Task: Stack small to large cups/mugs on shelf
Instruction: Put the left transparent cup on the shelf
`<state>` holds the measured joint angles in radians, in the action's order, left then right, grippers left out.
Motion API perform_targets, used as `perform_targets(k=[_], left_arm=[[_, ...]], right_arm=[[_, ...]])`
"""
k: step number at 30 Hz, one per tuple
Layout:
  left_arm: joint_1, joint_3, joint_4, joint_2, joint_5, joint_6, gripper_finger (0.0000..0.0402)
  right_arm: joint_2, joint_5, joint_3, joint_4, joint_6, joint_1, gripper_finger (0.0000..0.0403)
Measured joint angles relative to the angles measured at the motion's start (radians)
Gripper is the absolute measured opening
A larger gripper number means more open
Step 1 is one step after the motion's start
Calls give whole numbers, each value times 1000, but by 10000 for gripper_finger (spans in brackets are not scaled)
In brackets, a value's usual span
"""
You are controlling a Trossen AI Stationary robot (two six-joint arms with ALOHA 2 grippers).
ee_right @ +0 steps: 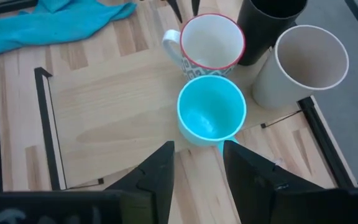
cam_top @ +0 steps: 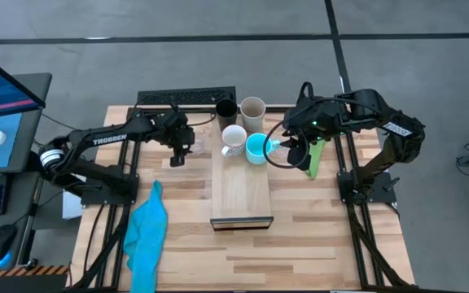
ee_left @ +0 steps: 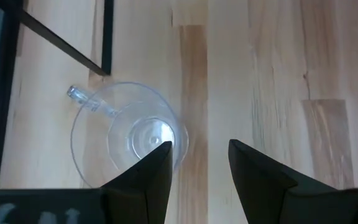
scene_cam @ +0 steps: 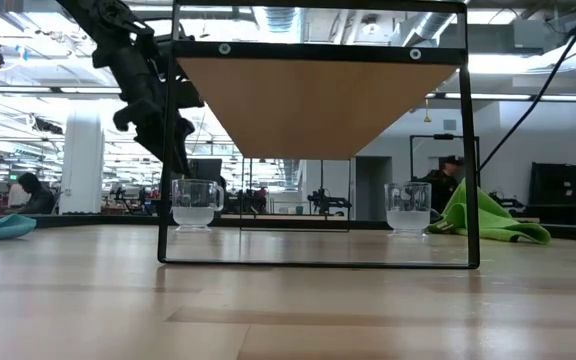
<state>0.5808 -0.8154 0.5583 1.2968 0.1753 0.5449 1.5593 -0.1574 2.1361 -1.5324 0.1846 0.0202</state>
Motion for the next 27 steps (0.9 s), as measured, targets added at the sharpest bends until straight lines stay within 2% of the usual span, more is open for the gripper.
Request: perform_targets(k=[6, 13, 17, 21, 27], left_arm=[[7, 0, 10, 0, -34, 24, 147], [6, 0, 22, 0, -39, 53, 101], [6, 0, 14, 10, -45, 65, 89], [6, 0, 17, 53, -68, 57, 88], [6, 0, 10, 93, -157, 26, 107]], right_arm=[[0, 0, 0, 1, 1, 0, 157], [0, 0, 0, 1, 1, 0, 157], [0, 0, 0, 1, 1, 0, 156], [0, 3, 0, 2, 1, 0, 154], [0, 4, 0, 1, 1, 0, 156]])
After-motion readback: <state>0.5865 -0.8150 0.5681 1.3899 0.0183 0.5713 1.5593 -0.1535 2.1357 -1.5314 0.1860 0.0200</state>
